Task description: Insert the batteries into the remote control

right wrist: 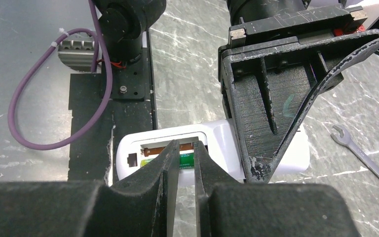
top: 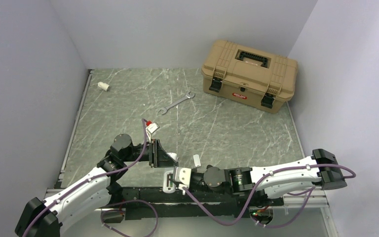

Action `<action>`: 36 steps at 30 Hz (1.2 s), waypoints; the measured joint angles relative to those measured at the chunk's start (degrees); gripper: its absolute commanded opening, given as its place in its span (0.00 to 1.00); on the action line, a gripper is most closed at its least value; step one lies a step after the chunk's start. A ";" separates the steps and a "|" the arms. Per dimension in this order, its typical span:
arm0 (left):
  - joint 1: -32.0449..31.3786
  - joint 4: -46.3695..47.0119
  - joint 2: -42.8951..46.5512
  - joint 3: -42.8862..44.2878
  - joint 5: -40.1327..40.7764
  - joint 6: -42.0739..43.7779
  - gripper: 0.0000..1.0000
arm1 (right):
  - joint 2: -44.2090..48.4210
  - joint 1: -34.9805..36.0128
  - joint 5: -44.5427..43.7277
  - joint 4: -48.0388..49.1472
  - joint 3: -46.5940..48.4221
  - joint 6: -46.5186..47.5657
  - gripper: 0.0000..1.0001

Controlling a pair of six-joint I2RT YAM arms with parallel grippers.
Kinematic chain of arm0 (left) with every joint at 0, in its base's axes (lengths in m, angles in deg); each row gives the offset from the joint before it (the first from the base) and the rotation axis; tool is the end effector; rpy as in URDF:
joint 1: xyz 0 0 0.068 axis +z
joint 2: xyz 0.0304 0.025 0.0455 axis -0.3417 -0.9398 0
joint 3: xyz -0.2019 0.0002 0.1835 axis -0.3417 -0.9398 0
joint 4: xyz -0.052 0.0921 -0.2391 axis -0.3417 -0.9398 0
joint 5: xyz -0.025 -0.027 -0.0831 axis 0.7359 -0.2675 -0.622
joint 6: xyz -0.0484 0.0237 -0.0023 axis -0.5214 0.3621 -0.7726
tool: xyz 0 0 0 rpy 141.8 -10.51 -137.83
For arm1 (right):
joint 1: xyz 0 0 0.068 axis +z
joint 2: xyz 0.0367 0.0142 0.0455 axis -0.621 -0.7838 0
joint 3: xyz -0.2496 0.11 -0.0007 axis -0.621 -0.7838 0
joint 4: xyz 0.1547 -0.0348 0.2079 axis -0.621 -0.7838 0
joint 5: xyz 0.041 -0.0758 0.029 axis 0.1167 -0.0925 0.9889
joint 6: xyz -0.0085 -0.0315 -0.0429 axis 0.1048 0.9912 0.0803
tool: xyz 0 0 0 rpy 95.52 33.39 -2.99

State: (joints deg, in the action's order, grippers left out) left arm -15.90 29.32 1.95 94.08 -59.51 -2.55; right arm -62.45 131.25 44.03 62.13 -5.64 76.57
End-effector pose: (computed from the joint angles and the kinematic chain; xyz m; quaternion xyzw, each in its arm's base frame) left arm 0.1191 -0.1200 0.2304 0.1212 0.7090 -0.6753 0.1633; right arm -0.0042 0.2487 0.2650 -0.5833 0.5309 0.3205 0.5247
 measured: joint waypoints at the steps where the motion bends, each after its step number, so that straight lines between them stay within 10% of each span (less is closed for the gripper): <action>1: 0.04 -0.02 0.00 0.00 -0.04 0.00 0.00 | 0.00 0.07 -0.20 0.00 0.00 -0.02 0.16; 36: 1.31 1.86 1.49 1.42 -1.20 -2.64 0.00 | -0.37 3.41 -7.32 -5.38 4.24 5.88 0.13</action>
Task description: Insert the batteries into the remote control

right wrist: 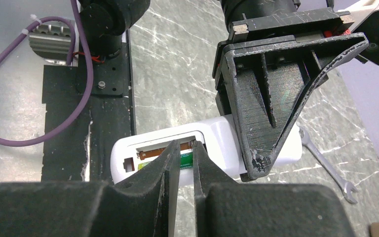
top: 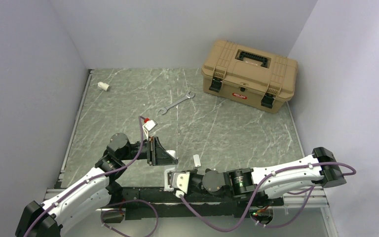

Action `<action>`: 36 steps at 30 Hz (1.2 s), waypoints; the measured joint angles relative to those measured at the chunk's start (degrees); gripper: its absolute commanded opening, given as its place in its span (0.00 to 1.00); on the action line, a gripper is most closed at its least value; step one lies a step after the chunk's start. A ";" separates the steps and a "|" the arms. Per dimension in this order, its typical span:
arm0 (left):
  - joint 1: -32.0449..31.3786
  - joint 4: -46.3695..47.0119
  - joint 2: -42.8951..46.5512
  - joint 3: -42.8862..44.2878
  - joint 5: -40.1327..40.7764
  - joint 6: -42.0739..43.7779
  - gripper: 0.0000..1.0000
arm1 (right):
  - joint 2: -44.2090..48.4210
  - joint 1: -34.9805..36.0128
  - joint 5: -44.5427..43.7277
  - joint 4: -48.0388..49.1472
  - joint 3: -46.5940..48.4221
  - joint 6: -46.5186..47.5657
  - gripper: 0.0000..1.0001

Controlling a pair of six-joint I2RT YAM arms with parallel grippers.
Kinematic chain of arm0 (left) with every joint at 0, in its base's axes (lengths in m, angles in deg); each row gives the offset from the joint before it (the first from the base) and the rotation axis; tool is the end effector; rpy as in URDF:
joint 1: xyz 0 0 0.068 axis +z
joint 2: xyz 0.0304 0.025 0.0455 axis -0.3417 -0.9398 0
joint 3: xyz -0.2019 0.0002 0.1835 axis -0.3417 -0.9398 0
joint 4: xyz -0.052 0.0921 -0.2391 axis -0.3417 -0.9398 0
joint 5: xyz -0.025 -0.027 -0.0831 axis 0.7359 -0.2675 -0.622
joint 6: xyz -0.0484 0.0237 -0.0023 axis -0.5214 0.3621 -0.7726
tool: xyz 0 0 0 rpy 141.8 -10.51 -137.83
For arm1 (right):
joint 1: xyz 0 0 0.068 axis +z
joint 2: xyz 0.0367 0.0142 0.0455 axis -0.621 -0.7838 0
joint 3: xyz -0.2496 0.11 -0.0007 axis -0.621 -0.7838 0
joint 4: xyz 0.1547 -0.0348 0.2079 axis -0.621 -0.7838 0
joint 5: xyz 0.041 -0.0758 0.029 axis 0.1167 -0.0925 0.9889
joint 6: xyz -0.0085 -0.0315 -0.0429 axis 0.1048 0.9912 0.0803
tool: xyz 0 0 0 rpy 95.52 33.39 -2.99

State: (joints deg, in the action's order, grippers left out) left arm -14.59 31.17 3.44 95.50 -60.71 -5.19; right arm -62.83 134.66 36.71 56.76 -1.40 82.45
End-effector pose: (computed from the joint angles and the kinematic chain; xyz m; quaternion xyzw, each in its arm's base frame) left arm 0.1195 -0.1162 0.2458 0.1235 0.6897 -0.6917 0.1749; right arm -0.0149 0.2511 0.2801 -0.6049 0.5131 0.2590 0.5511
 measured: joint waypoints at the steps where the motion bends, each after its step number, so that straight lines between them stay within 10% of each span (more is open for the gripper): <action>1: 0.00 0.00 0.00 0.07 0.00 -0.02 0.00 | 0.00 0.11 -0.15 -0.04 0.00 0.28 0.13; 36: 0.44 1.81 0.00 0.17 0.50 -1.68 0.00 | 0.15 3.61 -5.92 4.74 -3.04 7.87 0.32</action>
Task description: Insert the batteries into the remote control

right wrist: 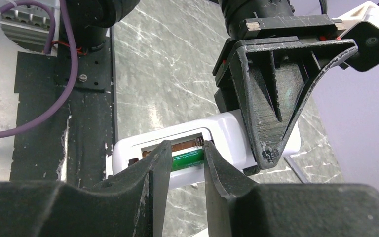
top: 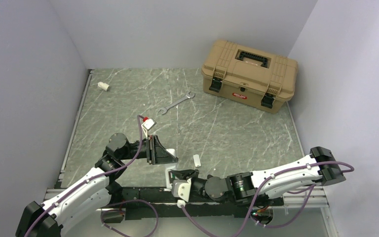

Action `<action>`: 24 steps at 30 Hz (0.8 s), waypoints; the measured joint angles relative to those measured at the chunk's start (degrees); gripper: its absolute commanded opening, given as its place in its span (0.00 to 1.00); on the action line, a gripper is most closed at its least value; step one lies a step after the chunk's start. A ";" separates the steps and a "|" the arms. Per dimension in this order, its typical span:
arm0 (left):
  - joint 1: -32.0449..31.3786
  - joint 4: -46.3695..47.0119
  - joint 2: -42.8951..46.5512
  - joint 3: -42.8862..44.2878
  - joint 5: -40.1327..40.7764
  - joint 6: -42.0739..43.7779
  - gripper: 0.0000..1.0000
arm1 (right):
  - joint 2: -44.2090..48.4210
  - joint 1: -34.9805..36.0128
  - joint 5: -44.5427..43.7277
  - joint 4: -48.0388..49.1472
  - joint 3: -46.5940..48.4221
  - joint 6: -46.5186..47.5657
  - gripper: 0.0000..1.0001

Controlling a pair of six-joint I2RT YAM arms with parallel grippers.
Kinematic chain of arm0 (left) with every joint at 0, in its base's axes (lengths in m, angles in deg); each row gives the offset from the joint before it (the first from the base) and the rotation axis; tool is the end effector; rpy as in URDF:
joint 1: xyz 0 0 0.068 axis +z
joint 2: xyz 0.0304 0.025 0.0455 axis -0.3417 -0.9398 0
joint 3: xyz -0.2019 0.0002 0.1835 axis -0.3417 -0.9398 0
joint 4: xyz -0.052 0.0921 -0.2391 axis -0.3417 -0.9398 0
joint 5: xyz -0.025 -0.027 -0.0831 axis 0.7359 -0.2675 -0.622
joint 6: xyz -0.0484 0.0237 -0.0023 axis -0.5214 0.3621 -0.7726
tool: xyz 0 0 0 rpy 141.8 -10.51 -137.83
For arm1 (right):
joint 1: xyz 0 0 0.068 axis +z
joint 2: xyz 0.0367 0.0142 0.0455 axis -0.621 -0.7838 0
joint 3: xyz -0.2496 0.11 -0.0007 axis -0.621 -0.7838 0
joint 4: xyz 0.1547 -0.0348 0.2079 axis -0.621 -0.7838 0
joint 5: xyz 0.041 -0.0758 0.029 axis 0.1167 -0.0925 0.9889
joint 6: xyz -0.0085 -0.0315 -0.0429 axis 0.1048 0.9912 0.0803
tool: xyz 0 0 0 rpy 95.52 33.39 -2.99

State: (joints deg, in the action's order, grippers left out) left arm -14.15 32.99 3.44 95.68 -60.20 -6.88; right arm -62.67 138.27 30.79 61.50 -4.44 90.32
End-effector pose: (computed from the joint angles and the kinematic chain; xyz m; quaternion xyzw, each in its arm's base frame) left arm 0.1207 -0.1152 0.2500 0.1158 0.6830 -0.6980 0.1814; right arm -0.0268 0.2469 0.2710 -0.6221 0.4717 0.2114 0.5880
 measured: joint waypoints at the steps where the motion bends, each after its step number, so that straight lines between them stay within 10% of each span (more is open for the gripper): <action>1: 0.04 0.00 0.00 0.00 0.07 0.00 0.00 | -0.04 0.09 -0.22 0.09 -0.07 0.22 0.32; 24: 0.09 0.24 -0.02 0.00 -1.25 0.00 0.00 | -0.33 0.94 -0.70 0.55 -0.09 -0.04 0.04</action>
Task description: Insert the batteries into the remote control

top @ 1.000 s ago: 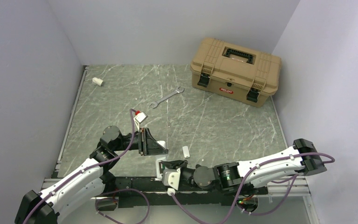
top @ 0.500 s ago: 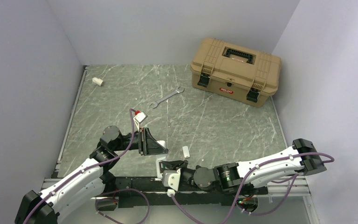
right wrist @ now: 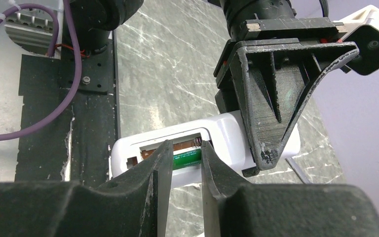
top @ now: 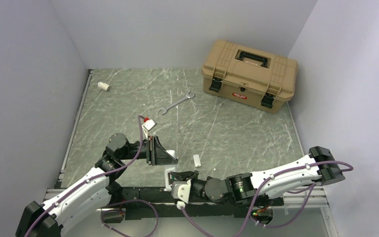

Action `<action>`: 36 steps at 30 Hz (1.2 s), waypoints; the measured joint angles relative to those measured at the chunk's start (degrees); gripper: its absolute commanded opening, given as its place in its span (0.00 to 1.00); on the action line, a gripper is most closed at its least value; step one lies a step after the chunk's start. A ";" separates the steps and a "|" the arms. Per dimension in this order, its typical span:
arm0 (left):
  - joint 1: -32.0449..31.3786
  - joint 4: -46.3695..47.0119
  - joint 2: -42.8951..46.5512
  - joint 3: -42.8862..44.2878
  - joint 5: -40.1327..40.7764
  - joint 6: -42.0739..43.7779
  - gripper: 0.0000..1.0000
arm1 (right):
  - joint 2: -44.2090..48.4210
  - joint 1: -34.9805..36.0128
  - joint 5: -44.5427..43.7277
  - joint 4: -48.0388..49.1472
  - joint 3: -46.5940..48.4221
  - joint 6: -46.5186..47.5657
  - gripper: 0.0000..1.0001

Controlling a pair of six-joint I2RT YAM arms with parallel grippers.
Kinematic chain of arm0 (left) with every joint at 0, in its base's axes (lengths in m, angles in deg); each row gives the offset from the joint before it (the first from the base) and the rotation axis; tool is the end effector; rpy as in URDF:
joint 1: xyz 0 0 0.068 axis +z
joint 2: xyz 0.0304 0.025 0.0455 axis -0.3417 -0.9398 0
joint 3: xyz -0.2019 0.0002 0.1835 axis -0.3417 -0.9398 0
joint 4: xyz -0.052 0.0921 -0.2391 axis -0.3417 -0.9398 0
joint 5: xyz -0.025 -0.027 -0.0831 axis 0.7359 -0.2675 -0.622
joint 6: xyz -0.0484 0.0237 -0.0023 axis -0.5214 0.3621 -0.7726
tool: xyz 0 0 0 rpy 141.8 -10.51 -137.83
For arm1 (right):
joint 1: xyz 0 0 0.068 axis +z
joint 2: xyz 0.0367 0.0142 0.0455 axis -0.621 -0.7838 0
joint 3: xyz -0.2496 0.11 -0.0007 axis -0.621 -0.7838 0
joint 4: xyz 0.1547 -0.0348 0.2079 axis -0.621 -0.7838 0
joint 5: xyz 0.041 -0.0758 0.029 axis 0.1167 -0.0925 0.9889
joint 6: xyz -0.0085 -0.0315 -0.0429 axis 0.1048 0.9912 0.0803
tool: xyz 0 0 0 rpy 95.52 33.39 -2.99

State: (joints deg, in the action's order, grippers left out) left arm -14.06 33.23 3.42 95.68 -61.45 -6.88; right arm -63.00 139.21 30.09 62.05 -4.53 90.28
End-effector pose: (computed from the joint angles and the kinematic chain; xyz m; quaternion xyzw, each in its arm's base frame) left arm 0.1201 -0.1151 0.2503 0.1240 0.6811 -0.6999 0.1757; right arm -0.0306 0.2473 0.2701 -0.6224 0.4695 0.2128 0.5889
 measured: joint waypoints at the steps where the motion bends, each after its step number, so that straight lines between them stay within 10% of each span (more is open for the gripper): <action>1: 0.00 0.00 -0.04 0.00 -0.17 -0.02 0.00 | -0.15 0.13 -0.15 0.00 0.07 -0.13 0.02; 18: 0.02 0.55 -0.57 0.00 -1.62 -0.83 0.00 | -1.88 1.75 -3.56 -0.26 0.50 -2.12 0.00; 36: 0.17 1.20 -0.46 0.00 -0.37 -1.07 0.00 | -1.95 3.69 -9.14 0.37 -0.26 -0.96 0.34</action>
State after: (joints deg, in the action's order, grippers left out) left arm -13.89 34.43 2.96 95.68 -61.82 -7.95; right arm -64.95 142.90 20.95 62.42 -4.79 89.32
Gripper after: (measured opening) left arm 0.309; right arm 0.312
